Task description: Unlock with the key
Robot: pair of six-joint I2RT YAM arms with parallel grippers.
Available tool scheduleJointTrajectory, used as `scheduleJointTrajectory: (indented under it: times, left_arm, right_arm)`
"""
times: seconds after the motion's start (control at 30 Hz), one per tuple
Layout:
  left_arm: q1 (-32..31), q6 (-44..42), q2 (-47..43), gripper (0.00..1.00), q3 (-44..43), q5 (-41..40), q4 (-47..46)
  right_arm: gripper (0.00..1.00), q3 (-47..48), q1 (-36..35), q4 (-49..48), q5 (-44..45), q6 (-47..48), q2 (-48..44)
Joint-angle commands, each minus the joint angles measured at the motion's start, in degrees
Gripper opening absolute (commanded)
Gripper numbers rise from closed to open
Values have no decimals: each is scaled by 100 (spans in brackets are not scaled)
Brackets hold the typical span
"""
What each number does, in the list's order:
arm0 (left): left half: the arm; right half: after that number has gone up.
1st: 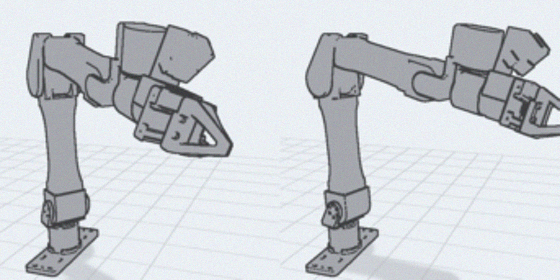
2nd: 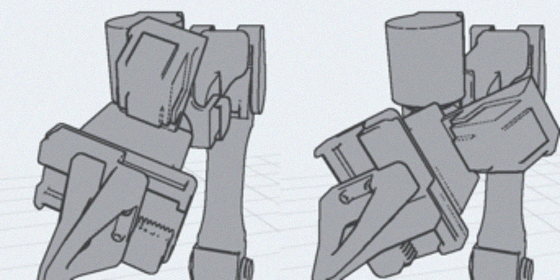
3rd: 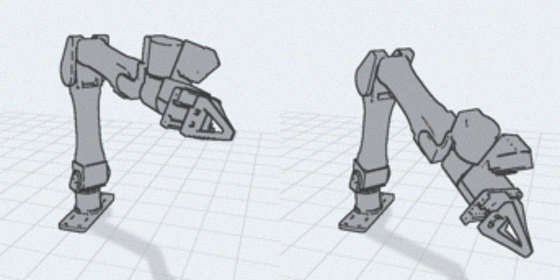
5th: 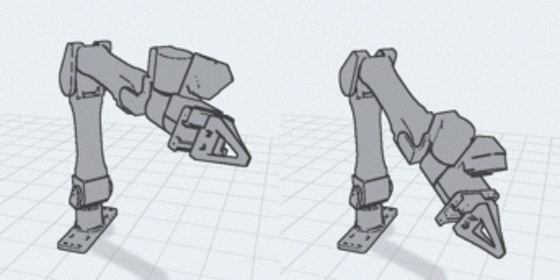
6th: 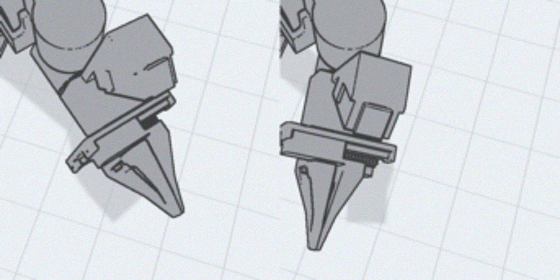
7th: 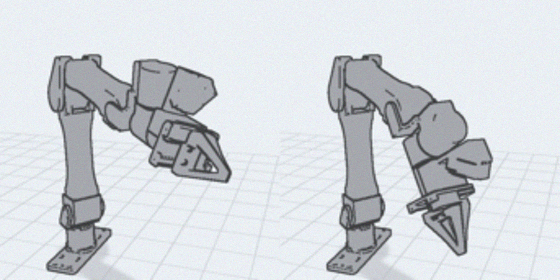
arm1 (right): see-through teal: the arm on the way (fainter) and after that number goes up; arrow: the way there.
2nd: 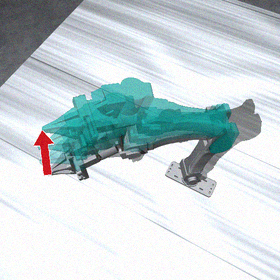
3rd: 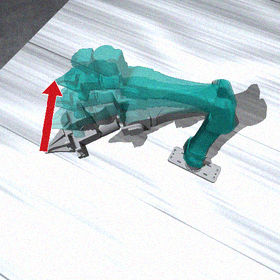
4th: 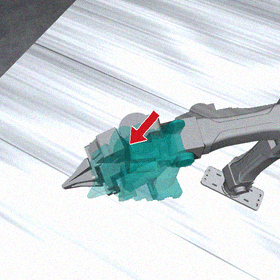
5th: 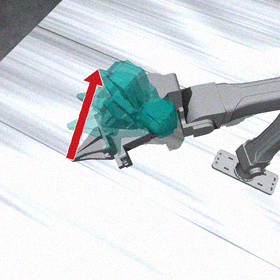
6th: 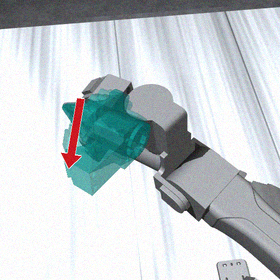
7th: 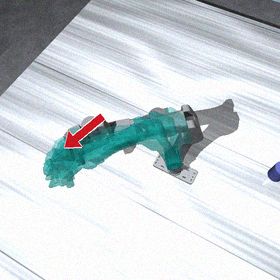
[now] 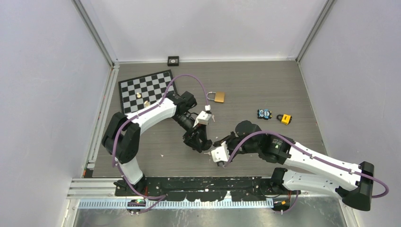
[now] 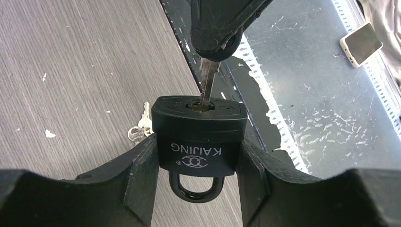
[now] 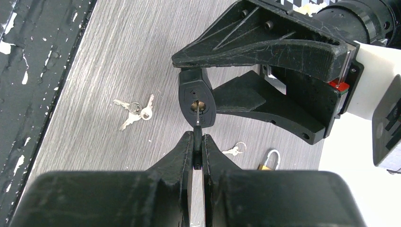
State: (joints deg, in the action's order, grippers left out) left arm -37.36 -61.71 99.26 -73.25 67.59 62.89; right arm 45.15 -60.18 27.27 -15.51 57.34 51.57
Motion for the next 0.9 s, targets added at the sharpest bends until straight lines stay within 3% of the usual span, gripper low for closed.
scheduleJointTrajectory:
  times: [0.0,0.87]
  left_arm:
    - [-54,-111,-374,0,-46,1077,131]
    - [-60,-359,-276,0,-138,1052,384]
  right_arm:
    - [0,-75,1,-103,163,194,-23]
    - [1,52,-2,332,184,550,22]
